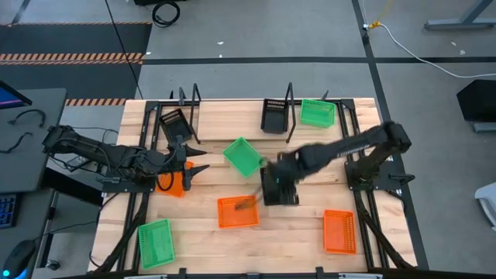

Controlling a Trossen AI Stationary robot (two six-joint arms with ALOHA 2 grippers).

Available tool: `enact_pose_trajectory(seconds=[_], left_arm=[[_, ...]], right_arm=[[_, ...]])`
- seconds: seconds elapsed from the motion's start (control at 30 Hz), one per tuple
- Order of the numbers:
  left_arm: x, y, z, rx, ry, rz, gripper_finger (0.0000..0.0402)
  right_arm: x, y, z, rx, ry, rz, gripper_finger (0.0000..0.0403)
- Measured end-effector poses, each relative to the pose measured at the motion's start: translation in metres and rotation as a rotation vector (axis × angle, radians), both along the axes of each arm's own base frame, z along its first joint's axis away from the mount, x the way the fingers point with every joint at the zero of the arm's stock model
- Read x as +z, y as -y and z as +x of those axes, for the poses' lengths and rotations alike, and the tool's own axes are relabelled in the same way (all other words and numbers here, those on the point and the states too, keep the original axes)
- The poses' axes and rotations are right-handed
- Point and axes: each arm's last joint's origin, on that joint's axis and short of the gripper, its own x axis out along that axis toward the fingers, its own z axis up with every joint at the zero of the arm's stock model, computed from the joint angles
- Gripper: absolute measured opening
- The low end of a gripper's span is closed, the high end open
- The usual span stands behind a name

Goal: Stack baskets on shelf by color
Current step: Stack the bottom black bin on top of the black bin on the shelf

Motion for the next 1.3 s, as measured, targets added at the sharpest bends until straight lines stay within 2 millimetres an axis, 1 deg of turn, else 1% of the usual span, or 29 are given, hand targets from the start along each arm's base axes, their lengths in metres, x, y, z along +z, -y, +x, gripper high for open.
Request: enact_pose_trajectory(seconds=[0.07,0.13,0.23,0.37,0.47,0.67,0.77,0.93,1.03,1.1,1.17,1.23,1.3], left_arm=[[0.000,0.000,0.000,0.000,0.001,-0.001,0.0231],[0.000,0.000,0.000,0.001,0.002,-0.006,0.0231],[0.000,0.000,0.000,0.005,0.005,-0.018,0.0231],[0.000,0.000,0.000,0.004,0.005,-0.019,0.0231],[0.000,0.000,0.000,0.003,0.000,-0.015,0.0231],[-0.001,0.000,0.000,0.003,-0.001,-0.014,0.0231],[-0.001,0.000,0.000,0.003,-0.007,-0.013,0.0231],[-0.001,0.000,0.000,0.004,-0.008,-0.013,0.0231],[-0.001,0.000,0.000,0.003,-0.008,-0.013,0.0231],[-0.001,0.000,0.000,0.004,-0.009,-0.017,0.0231],[-0.001,0.000,0.000,0.004,-0.008,-0.017,0.0231],[-0.001,0.000,0.000,0.004,-0.009,-0.017,0.0231],[-0.001,0.000,0.000,0.004,-0.009,-0.017,0.0231]], right_arm=[[-0.012,-0.017,0.005,0.023,-0.009,-0.022,0.0167],[-0.024,-0.030,0.009,0.022,-0.014,-0.059,0.0166],[-0.041,-0.038,0.015,0.008,-0.046,-0.101,0.0166],[-0.058,-0.041,0.019,0.036,-0.111,-0.065,0.0167],[-0.063,-0.043,0.020,0.051,-0.139,-0.028,0.0167],[-0.071,-0.045,0.025,0.041,-0.141,-0.025,0.0167],[-0.083,-0.047,0.031,0.043,-0.144,-0.021,0.0166],[-0.102,-0.050,0.033,0.055,-0.212,0.002,0.0165],[-0.110,-0.050,0.036,0.057,-0.221,-0.027,0.0164],[-0.113,-0.049,0.035,0.058,-0.234,-0.053,0.0154],[-0.114,-0.048,0.036,0.074,-0.232,-0.060,0.0132],[-0.115,-0.048,0.035,0.086,-0.247,-0.066,0.0096],[-0.116,-0.047,0.035,0.093,-0.251,-0.063,0.0050]])
